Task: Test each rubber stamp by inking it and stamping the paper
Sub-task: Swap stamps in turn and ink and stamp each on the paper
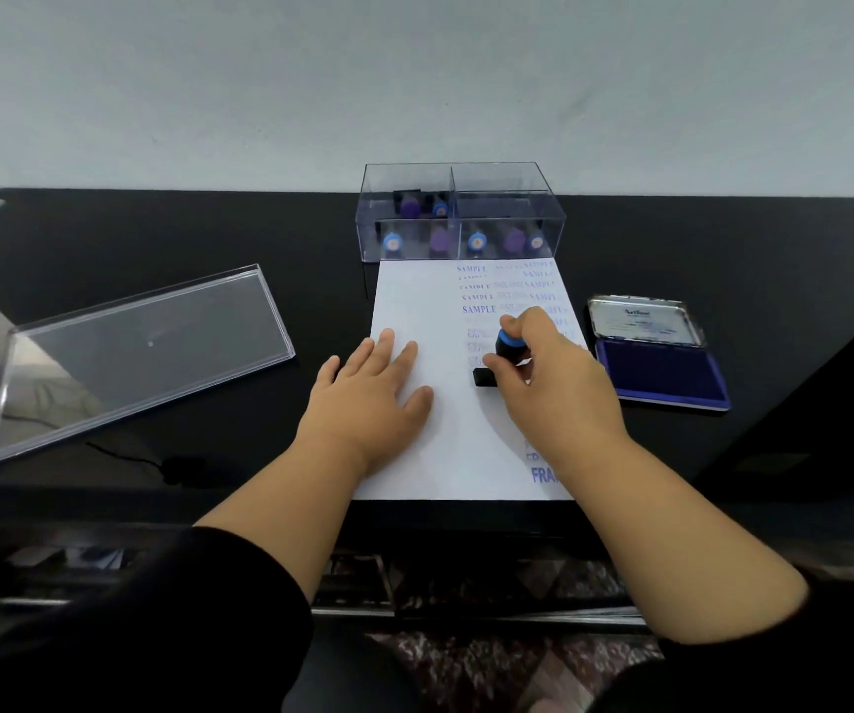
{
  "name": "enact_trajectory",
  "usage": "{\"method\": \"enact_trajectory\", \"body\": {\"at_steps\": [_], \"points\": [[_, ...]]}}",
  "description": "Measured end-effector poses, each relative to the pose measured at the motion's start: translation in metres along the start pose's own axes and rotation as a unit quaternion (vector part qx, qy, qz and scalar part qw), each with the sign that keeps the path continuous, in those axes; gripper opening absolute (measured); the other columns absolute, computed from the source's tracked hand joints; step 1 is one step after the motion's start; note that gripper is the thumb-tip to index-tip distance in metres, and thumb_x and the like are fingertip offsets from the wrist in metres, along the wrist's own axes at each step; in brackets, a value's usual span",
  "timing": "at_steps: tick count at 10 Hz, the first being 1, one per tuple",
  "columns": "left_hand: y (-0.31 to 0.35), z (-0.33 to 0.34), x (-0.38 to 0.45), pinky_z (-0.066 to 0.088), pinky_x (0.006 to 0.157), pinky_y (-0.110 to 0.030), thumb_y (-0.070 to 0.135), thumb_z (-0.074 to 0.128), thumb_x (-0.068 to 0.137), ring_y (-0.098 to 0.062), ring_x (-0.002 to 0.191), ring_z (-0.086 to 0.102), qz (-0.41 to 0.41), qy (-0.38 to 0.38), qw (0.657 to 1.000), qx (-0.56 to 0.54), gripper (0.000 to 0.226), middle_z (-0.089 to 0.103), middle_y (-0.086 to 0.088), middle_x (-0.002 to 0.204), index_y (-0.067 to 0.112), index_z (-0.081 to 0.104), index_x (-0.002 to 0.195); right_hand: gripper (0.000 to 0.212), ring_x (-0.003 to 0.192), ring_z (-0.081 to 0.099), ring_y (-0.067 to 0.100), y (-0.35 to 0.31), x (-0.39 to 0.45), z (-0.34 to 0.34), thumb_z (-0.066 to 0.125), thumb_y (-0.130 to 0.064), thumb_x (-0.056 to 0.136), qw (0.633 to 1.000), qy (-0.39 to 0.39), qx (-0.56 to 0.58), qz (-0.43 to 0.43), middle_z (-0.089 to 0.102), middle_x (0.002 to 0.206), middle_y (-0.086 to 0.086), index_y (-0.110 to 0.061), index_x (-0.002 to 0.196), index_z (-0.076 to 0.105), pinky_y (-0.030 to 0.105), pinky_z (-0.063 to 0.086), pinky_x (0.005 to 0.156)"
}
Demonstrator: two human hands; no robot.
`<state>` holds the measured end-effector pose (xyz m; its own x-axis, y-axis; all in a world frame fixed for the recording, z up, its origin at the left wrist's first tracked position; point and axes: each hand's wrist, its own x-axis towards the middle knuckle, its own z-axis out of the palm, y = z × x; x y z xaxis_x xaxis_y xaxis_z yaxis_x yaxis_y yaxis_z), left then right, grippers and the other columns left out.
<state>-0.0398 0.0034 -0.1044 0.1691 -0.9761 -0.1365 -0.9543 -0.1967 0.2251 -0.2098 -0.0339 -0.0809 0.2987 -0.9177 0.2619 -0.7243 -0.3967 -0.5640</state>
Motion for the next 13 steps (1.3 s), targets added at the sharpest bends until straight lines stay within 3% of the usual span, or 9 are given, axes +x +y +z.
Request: {"method": "enact_trajectory", "body": {"at_steps": [4,6,8,13], "points": [[0.000,0.000,0.001,-0.008,0.117,-0.035,0.049,0.020,0.099,-0.007,0.146,-0.009,-0.001,-0.005,1.000,0.002,0.057,-0.011,0.009,0.159,0.035,0.003,0.152,0.023,0.093,0.059,0.019,-0.004,-0.007,0.003,0.055,-0.026,0.092,1.000,-0.002,0.001,-0.006,0.062,0.118,-0.006,-0.018,0.113,0.051,0.031,0.046,0.074],[0.000,-0.001,0.000,-0.008,0.117,-0.035,0.049,0.020,0.099,-0.008,0.146,-0.009,0.000,-0.006,1.000,0.002,0.057,-0.010,0.009,0.159,0.034,0.003,0.152,0.026,0.094,0.058,0.019,-0.006,-0.008,0.003,0.052,-0.028,0.094,0.999,-0.025,-0.032,-0.012,0.062,0.114,-0.004,-0.020,0.118,0.050,0.031,0.044,0.074],[0.000,0.000,0.000,-0.008,0.117,-0.035,0.048,0.021,0.099,-0.008,0.146,-0.009,0.001,-0.003,1.000,-0.002,0.057,-0.010,0.008,0.159,0.034,0.004,0.152,0.022,0.090,0.059,0.026,-0.010,-0.010,0.005,0.049,-0.026,0.095,0.998,-0.017,-0.063,-0.021,0.063,0.106,0.003,-0.017,0.114,0.050,0.039,0.048,0.076],[0.000,0.000,-0.001,-0.007,0.117,-0.036,0.047,0.020,0.100,-0.009,0.146,-0.008,0.001,-0.003,1.000,0.005,0.057,-0.010,0.007,0.159,0.033,0.003,0.152,0.014,0.084,0.055,0.031,-0.014,-0.008,0.006,0.045,-0.021,0.094,0.995,-0.016,-0.090,-0.027,0.061,0.093,0.006,-0.014,0.106,0.047,0.036,0.044,0.067]]}}
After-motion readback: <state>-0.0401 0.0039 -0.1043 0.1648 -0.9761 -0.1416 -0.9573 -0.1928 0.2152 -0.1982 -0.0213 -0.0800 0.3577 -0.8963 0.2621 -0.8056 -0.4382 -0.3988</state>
